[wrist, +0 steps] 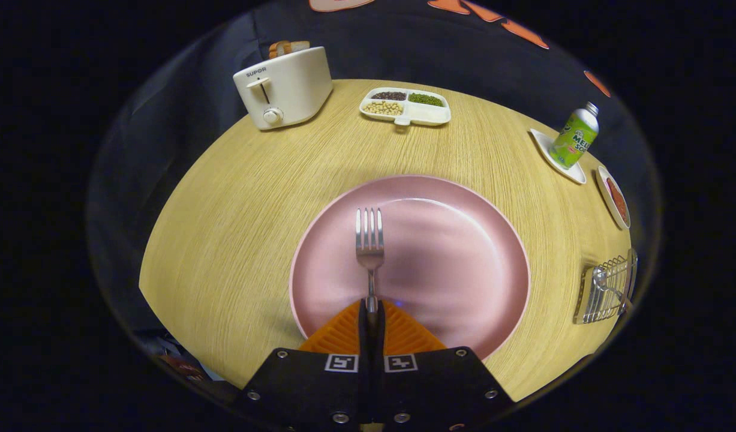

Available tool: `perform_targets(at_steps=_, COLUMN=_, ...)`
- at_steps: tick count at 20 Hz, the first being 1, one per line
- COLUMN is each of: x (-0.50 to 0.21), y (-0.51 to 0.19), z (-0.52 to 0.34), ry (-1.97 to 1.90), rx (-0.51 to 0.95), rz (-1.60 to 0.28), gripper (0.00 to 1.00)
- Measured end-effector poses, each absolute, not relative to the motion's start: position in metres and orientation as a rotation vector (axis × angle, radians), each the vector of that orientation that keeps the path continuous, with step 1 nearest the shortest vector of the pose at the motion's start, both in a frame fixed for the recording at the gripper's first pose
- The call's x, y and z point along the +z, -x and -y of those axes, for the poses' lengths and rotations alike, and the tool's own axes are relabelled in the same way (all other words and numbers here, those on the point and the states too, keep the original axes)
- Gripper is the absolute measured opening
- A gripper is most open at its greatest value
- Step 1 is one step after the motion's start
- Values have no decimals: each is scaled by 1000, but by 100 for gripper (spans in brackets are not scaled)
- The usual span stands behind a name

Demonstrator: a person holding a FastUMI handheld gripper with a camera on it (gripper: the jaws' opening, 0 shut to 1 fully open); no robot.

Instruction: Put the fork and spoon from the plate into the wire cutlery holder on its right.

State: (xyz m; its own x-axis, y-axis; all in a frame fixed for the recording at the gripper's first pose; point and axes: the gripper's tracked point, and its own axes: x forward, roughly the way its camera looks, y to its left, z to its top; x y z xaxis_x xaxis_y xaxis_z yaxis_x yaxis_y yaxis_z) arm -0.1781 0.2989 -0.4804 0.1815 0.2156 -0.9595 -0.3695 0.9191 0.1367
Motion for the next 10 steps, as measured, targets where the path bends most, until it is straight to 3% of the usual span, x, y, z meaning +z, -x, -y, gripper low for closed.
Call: perform_targets(at_steps=10, x=-409, y=143, z=-213, ry=87, rx=366, rz=-1179, gripper=1)
